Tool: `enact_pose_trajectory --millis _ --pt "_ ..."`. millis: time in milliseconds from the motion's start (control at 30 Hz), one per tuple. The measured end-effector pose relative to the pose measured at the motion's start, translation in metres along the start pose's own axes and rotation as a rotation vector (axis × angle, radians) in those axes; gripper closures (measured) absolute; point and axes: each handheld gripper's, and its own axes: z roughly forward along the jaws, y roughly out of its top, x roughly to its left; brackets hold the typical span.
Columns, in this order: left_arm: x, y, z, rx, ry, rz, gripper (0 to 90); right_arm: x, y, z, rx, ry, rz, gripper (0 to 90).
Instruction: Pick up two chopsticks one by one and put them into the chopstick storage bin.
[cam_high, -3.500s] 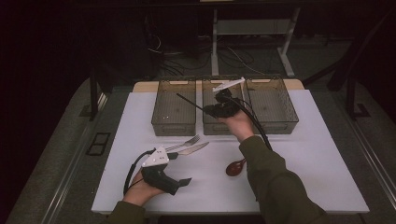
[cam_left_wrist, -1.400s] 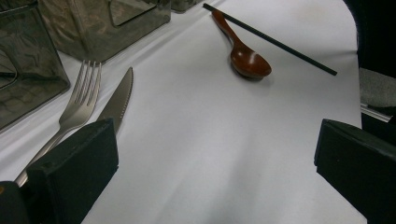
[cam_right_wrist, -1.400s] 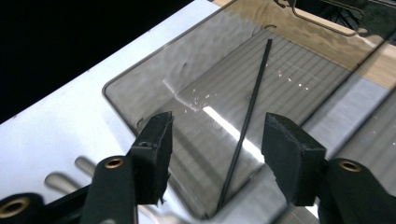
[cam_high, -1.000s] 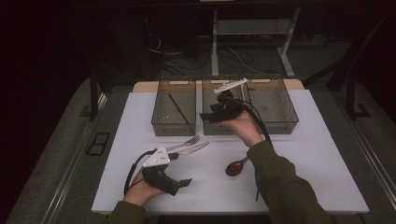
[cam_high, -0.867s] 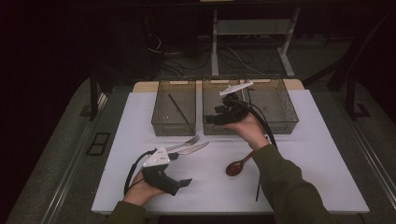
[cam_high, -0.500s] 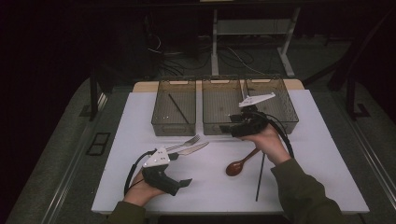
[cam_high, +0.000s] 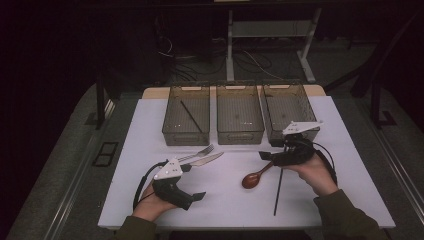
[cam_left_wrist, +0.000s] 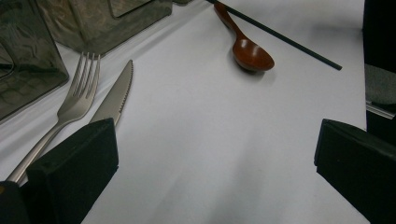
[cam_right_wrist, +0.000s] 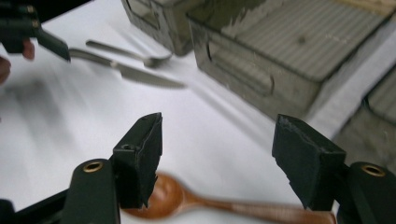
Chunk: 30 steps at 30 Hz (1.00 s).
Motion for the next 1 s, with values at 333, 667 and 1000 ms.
enact_pose_trajectory --millis 333,667,1000 --pt "0.0 -0.001 -0.001 0.001 0.001 -0.002 0.0 0.006 -0.04 -0.015 0.064 -0.012 -0.011 46.0" --pt "0.0 -0.001 0.001 0.012 0.0 0.001 0.0 0.025 -0.074 -0.017 0.164 0.04 -0.064 77.7" --pt "-0.001 -0.001 0.001 0.012 0.002 0.003 0.0 0.044 -0.088 -0.014 0.239 0.118 -0.127 89.9"
